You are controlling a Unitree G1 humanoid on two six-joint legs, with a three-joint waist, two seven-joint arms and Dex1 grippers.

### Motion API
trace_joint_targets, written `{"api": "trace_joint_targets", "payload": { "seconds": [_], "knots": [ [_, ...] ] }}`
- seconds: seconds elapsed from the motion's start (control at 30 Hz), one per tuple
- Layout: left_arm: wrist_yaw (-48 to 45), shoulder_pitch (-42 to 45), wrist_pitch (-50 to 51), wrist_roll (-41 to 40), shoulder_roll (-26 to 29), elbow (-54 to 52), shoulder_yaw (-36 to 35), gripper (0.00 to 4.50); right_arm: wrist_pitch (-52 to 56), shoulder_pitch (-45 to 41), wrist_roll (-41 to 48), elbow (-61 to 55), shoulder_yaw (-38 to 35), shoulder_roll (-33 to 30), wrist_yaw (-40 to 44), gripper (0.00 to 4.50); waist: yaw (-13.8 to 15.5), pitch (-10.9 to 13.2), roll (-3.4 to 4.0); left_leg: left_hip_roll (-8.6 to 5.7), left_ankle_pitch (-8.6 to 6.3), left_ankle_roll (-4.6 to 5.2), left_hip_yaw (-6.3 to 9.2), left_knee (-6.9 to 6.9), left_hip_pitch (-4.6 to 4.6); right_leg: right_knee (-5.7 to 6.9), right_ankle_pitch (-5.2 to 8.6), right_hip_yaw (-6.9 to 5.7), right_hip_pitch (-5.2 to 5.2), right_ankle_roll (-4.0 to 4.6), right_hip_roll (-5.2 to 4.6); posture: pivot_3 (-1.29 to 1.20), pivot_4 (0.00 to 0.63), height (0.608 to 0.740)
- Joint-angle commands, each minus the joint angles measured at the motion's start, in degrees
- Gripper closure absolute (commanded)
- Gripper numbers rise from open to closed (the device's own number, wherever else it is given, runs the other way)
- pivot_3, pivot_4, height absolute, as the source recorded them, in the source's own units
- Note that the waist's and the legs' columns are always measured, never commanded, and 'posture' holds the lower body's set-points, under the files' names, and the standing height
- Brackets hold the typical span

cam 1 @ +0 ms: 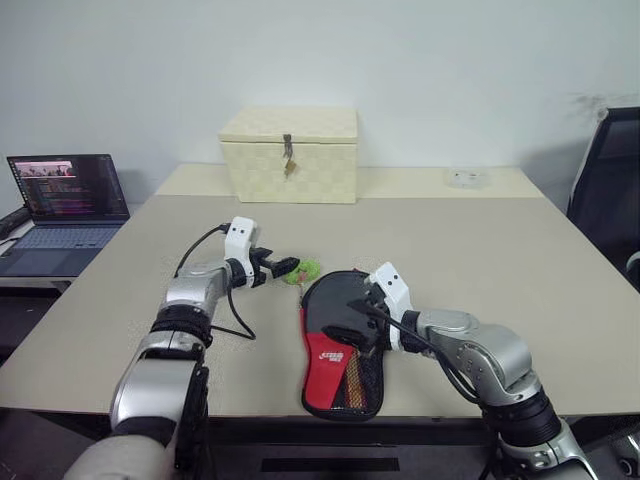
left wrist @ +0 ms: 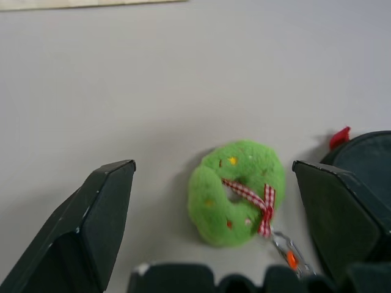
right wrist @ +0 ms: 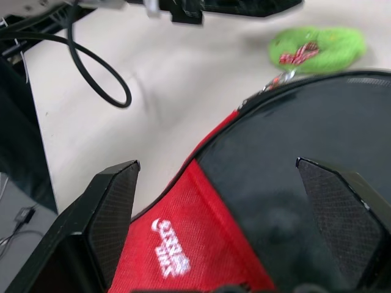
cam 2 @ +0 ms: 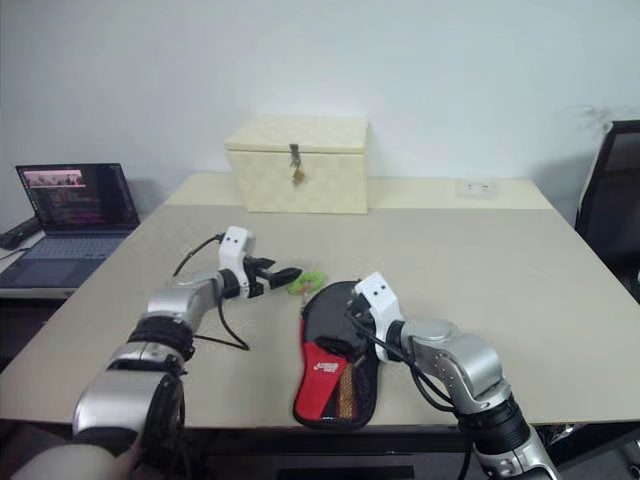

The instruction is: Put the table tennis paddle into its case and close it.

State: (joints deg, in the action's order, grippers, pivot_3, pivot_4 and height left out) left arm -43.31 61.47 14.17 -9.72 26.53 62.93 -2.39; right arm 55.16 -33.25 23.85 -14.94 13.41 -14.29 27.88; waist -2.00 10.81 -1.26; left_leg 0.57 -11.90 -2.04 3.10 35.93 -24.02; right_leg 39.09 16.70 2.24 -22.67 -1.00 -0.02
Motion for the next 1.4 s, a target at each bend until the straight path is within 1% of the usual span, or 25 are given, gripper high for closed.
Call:
{"api": "trace_joint_targets", "payload": {
  "seconds": [0.03,0.2,0.33,0.6,0.67,0.73,0.87,0.97,1.07,1.17,1.3,1.4],
  "knots": [
    [-1.2,3.6,-3.5,2.4,-0.5,4.3,0.3,0.02,-4.9,-1.5,-3.6,2.9,1.7,2.2,-2.2,0.00,-0.1,0.0,0.00,0.01,0.00,0.00,0.00,0.00,-0.01,0.01,0.00,0.01,-0.02,0.01,0.01,0.00,0.150,0.740],
    [-2.2,4.7,-5.1,4.7,-1.8,7.6,0.5,0.02,-7.7,-0.3,-9.1,9.4,3.7,3.4,-5.2,0.00,0.1,0.0,0.00,0.02,0.01,-0.01,0.00,0.02,-0.05,0.08,0.00,0.01,-0.07,0.01,0.02,0.00,0.150,0.740],
    [-2.1,4.8,-5.3,6.3,-2.7,9.1,0.5,0.02,-7.7,0.5,-10.3,9.2,3.9,3.3,-4.8,0.00,0.1,0.0,0.00,0.00,0.01,-0.01,-0.01,0.03,-0.11,0.06,-0.01,0.02,-0.11,0.00,-0.02,0.00,0.150,0.740],
    [0.9,5.1,-5.3,8.6,-5.1,11.7,0.3,0.02,-6.7,0.8,-11.2,8.3,3.5,4.1,-5.1,0.00,0.1,0.0,-0.01,0.00,0.01,-0.01,0.02,0.05,-0.10,0.16,0.00,0.00,-0.13,0.00,-0.01,0.00,0.150,0.740],
    [2.3,5.1,-5.5,9.1,-5.7,12.0,0.0,0.39,-6.4,0.9,-11.7,8.0,3.2,4.2,-5.4,0.00,0.1,0.0,-0.01,-0.01,0.01,-0.01,0.01,0.07,-0.10,0.19,0.00,0.01,-0.13,0.00,-0.02,0.00,0.150,0.740],
    [3.2,5.2,-5.7,9.1,-5.9,12.1,-0.4,0.95,-6.4,1.0,-11.9,8.0,3.2,4.1,-5.5,0.00,0.1,0.0,-0.02,-0.01,0.01,-0.01,0.02,0.09,-0.10,0.22,0.00,0.00,-0.13,0.00,-0.02,0.00,0.150,0.740],
    [3.3,4.9,-5.7,9.3,-6.1,12.1,-0.9,2.39,-7.1,0.4,-12.6,8.2,3.3,4.0,-5.7,0.00,0.1,0.0,-0.02,-0.01,0.01,-0.02,0.00,0.13,-0.10,0.34,0.00,0.03,-0.18,0.00,-0.02,0.00,0.150,0.740],
    [3.4,4.6,-5.7,9.2,-6.1,12.1,-1.2,3.50,-8.4,-1.6,-13.3,9.4,3.0,4.8,-5.9,0.00,0.1,0.0,-0.02,-0.01,0.02,-0.02,-0.04,0.14,-0.09,0.47,0.00,0.07,-0.25,0.00,-0.02,0.00,0.150,0.740],
    [3.5,4.5,-5.7,9.1,-6.0,12.0,-1.6,4.46,-9.3,-3.4,-14.0,11.3,2.7,6.0,-6.1,0.00,0.0,0.0,-0.02,-0.02,0.03,-0.04,-0.11,0.18,-0.08,0.67,0.00,0.14,-0.36,0.00,-0.01,0.00,0.150,0.740],
    [3.7,4.2,-5.5,9.0,-5.9,11.9,-1.9,4.49,-11.9,-6.1,-14.7,15.5,2.5,7.5,-6.1,0.00,0.0,0.0,-0.02,-0.01,0.05,-0.06,-0.13,0.19,-0.07,0.85,0.00,0.15,-0.45,0.01,0.02,0.00,0.150,0.740],
    [3.1,3.3,-5.3,9.3,-5.8,11.6,-1.7,4.49,-18.8,-9.9,-17.5,30.5,3.8,9.9,-5.3,0.00,-0.2,0.0,-0.04,-0.03,0.07,-0.09,-0.15,0.21,-0.05,0.89,0.00,0.17,-0.46,0.02,0.03,0.00,0.150,0.740],
    [2.7,3.2,-5.2,9.3,-5.6,11.4,-1.8,4.49,-20.5,-10.8,-19.5,36.7,3.7,10.8,-6.0,0.00,-0.4,0.0,-0.05,-0.01,0.07,-0.09,-0.16,0.20,-0.06,0.88,-0.01,0.18,-0.47,0.02,0.00,0.00,0.150,0.740]
  ]
}}
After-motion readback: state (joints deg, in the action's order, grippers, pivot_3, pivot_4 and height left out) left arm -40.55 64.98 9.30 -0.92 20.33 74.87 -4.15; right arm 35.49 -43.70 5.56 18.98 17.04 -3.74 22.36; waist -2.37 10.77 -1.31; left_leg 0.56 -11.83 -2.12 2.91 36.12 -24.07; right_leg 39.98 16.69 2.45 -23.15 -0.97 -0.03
